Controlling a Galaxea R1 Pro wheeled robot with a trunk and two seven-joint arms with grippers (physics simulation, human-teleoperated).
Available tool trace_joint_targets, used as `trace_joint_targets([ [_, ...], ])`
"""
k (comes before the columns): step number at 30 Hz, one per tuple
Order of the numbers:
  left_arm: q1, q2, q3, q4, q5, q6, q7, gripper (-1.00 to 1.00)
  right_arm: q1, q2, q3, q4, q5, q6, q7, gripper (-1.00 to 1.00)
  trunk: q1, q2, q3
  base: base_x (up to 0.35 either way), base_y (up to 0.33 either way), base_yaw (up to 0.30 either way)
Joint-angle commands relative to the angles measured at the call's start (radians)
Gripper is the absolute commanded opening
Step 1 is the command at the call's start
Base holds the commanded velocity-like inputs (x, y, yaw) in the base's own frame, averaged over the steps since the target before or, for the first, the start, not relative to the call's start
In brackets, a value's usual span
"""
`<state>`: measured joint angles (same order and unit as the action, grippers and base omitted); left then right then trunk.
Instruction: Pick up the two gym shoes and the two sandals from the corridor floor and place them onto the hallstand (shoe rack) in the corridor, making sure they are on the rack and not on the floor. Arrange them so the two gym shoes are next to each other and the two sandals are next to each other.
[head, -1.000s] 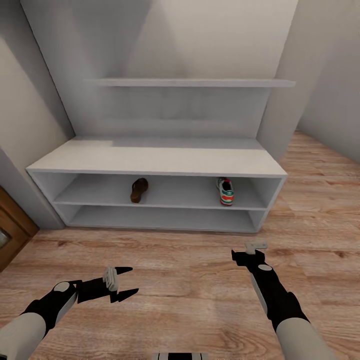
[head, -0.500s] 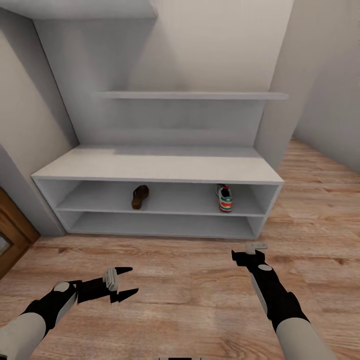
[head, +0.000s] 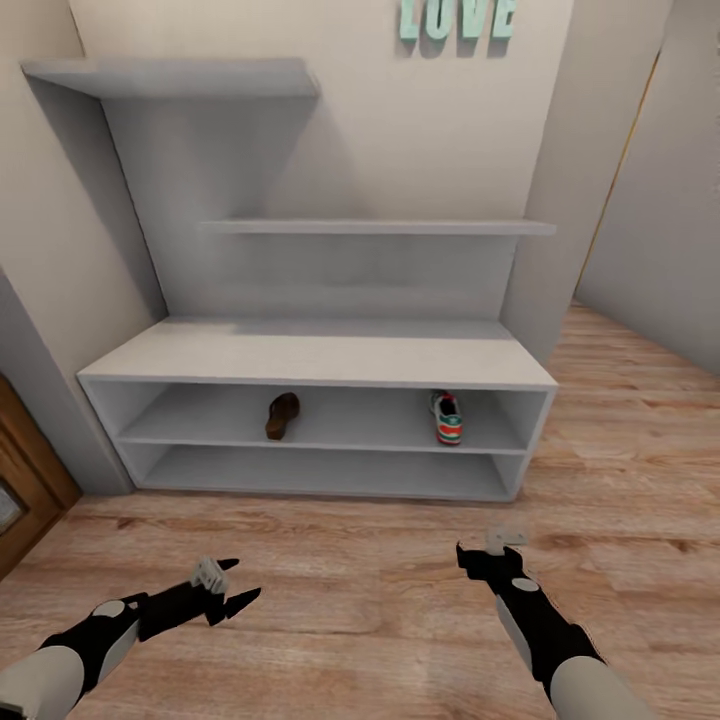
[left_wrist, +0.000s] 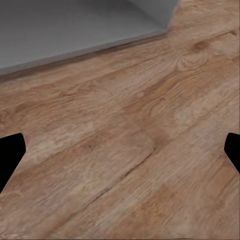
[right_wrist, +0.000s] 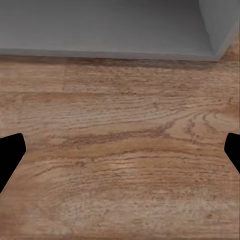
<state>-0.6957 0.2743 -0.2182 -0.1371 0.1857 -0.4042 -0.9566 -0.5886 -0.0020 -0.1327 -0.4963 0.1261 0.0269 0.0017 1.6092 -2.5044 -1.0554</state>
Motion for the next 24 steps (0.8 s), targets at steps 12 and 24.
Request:
trace_joint_targets([
  [12,-0.001,-0.004,0.012,0.079,0.144,-0.005,0.084,1.00,0.000,-0.001,-0.004,0.247,-0.012,-0.126,0.001,1.00,-0.006,0.002,0.047,0.000,0.000,0.000],
  [24,-0.001,-0.060,0.011,0.114,0.165,-0.007,0.289,1.00,0.000,-0.003,-0.004,0.334,-0.014,-0.272,0.000,1.00,-0.025,0.032,0.091,0.000,0.000,-0.159],
])
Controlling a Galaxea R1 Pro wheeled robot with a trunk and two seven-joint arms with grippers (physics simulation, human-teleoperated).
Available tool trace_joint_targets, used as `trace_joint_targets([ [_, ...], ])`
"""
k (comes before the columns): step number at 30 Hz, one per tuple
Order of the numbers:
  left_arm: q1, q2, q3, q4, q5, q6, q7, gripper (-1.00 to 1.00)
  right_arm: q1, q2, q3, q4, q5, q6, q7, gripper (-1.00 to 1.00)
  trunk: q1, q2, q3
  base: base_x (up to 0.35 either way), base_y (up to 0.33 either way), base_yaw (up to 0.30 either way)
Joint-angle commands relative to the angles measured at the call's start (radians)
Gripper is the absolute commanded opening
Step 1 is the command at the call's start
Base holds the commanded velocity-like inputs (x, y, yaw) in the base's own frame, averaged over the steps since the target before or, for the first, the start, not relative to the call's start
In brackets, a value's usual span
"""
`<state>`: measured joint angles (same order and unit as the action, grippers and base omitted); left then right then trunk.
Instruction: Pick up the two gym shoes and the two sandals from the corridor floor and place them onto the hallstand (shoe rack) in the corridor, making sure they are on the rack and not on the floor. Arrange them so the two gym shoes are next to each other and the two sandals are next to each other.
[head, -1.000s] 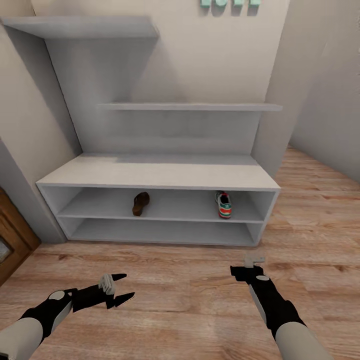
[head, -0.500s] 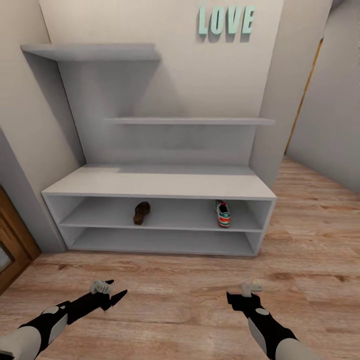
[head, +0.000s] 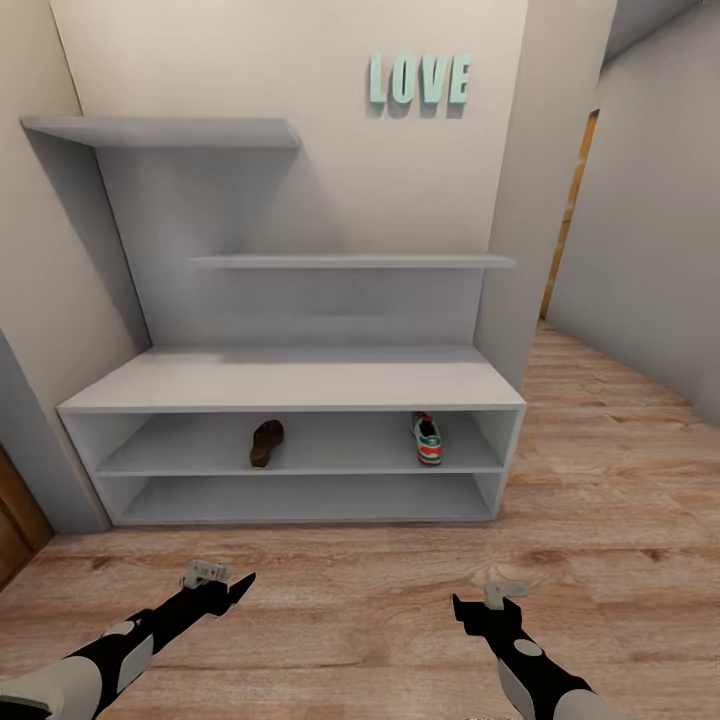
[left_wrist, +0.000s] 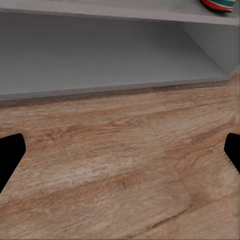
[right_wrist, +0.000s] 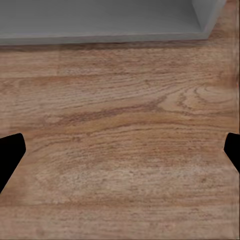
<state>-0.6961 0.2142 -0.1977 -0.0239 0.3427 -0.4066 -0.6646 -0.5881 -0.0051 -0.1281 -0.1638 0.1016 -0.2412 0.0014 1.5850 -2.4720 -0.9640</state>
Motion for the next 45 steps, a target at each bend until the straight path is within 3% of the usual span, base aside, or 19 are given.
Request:
trace_joint_targets([
  [1,0.000,-0.001,-0.009,0.001,0.008,-0.004,0.000,1.00,-0.001,0.001,-0.008,0.002,0.010,-0.005,0.000,1.00,-0.004,0.007,0.002,0.000,0.000,-0.286],
  [13,0.000,-0.005,-0.008,0.002,0.010,-0.005,0.011,1.00,-0.001,0.001,-0.008,0.003,0.010,-0.009,0.000,1.00,-0.050,0.091,0.044,0.000,0.000,-0.298],
  [35,0.000,-0.005,-0.008,0.002,0.010,-0.005,0.011,1.00,-0.001,0.001,-0.008,0.013,0.010,-0.009,0.000,1.00,-0.050,0.091,0.057,0.000,0.000,-0.199],
  [45,0.000,-0.005,-0.008,0.002,0.010,-0.005,0.011,1.00,-0.001,0.001,-0.010,0.013,0.010,-0.009,0.000,1.00,-0.012,0.021,0.035,0.000,0.000,-0.255],
])
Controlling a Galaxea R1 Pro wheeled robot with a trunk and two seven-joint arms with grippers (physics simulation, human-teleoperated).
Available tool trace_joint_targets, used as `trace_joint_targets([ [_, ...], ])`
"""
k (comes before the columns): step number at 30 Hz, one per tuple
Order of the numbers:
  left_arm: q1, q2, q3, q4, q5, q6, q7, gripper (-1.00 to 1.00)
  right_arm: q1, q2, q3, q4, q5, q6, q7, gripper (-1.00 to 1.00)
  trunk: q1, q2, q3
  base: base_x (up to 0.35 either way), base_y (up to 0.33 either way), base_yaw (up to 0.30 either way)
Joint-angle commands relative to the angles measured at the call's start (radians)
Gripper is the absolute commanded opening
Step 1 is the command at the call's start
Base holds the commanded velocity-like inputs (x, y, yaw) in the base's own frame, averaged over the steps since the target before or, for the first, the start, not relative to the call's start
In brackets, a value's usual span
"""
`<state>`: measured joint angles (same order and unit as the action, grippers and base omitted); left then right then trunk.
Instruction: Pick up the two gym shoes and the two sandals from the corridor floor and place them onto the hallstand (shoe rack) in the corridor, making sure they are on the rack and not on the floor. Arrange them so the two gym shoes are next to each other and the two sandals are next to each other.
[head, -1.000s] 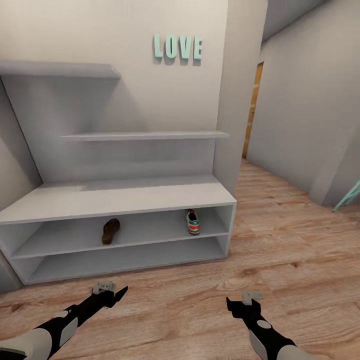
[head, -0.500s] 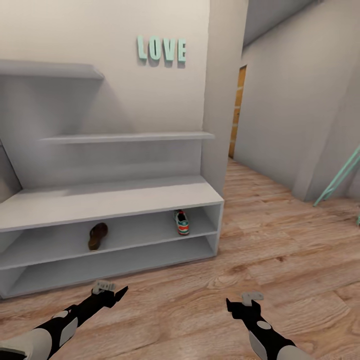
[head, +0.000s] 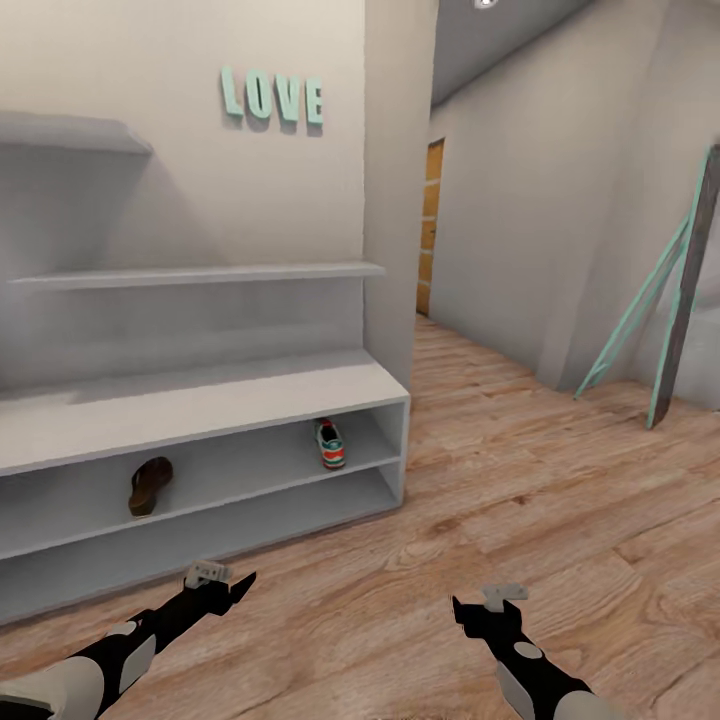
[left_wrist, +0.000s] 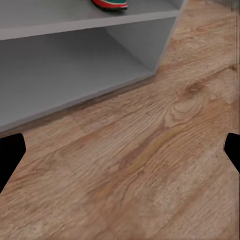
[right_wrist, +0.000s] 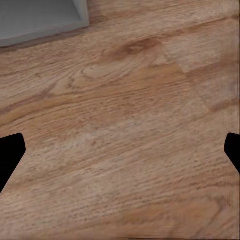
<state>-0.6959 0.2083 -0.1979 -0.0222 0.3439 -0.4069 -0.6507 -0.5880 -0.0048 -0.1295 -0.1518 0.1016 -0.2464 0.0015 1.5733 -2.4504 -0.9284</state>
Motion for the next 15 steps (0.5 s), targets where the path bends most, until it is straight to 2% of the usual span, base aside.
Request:
trace_joint_targets([
  [1,-0.001,0.000,-0.008,0.001,0.009,-0.004,-0.003,1.00,-0.001,0.000,-0.009,0.001,0.010,-0.004,0.000,1.00,0.004,-0.008,-0.003,0.000,0.000,-0.255],
  [15,-0.001,0.002,-0.008,0.001,0.009,-0.004,-0.003,1.00,-0.001,0.000,-0.009,0.003,0.010,-0.004,0.000,1.00,0.008,-0.015,0.008,0.000,0.000,-0.255],
])
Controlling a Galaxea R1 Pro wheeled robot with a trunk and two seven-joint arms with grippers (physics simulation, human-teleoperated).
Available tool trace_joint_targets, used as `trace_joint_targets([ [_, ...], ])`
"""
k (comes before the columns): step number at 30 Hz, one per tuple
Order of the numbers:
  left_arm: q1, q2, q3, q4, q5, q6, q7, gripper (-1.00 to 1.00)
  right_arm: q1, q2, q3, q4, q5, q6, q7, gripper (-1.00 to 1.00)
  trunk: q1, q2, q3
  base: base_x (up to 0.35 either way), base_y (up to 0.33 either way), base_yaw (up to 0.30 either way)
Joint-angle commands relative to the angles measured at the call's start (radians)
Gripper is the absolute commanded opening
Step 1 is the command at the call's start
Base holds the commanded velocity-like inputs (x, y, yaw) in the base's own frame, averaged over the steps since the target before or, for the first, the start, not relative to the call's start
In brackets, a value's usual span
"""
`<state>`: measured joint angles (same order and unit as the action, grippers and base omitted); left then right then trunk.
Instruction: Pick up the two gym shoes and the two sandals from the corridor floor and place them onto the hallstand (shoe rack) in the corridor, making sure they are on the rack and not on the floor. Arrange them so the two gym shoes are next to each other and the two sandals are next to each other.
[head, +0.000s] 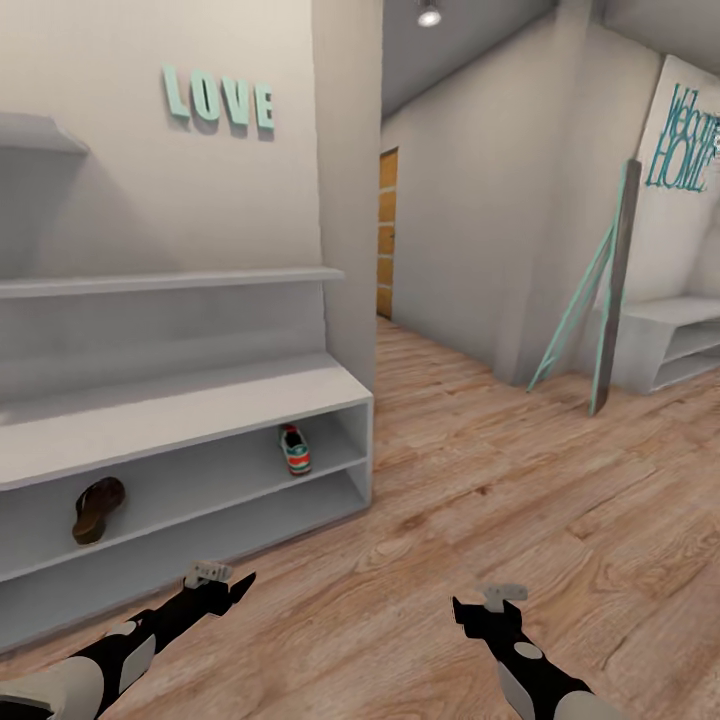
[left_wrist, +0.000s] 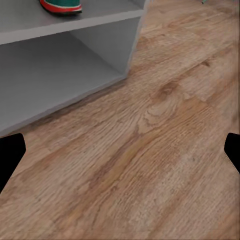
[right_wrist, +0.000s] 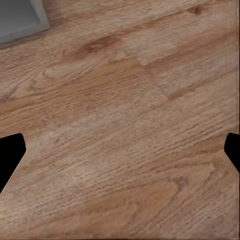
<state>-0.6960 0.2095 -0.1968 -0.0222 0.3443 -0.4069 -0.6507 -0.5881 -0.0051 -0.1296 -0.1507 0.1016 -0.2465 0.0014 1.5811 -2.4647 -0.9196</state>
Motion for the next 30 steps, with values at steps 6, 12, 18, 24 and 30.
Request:
trace_joint_targets([
  [6,0.000,0.000,-0.009,0.001,0.008,-0.004,-0.003,1.00,-0.001,0.000,-0.008,0.002,0.010,-0.004,0.000,1.00,0.000,0.000,0.006,0.000,0.000,-0.255],
  [12,0.000,-0.001,-0.010,0.001,0.008,-0.004,-0.003,1.00,-0.001,0.000,-0.008,0.002,0.010,-0.004,0.000,1.00,0.000,0.000,0.012,0.000,0.000,-0.253],
  [18,0.000,-0.005,-0.010,0.001,0.007,-0.004,-0.003,1.00,-0.001,0.000,-0.008,0.002,0.010,-0.004,0.000,1.00,0.000,0.000,0.019,0.000,0.000,-0.251],
  [24,0.000,-0.005,-0.010,0.001,0.007,-0.004,-0.003,1.00,-0.001,0.000,-0.008,0.002,0.009,-0.004,0.000,1.00,0.000,0.000,0.025,0.000,0.000,-0.251],
  [30,0.000,-0.006,-0.010,0.001,0.007,-0.004,-0.003,1.00,-0.001,0.000,-0.008,0.002,-0.044,-0.004,0.001,1.00,0.000,0.000,0.032,0.026,0.000,-0.251],
])
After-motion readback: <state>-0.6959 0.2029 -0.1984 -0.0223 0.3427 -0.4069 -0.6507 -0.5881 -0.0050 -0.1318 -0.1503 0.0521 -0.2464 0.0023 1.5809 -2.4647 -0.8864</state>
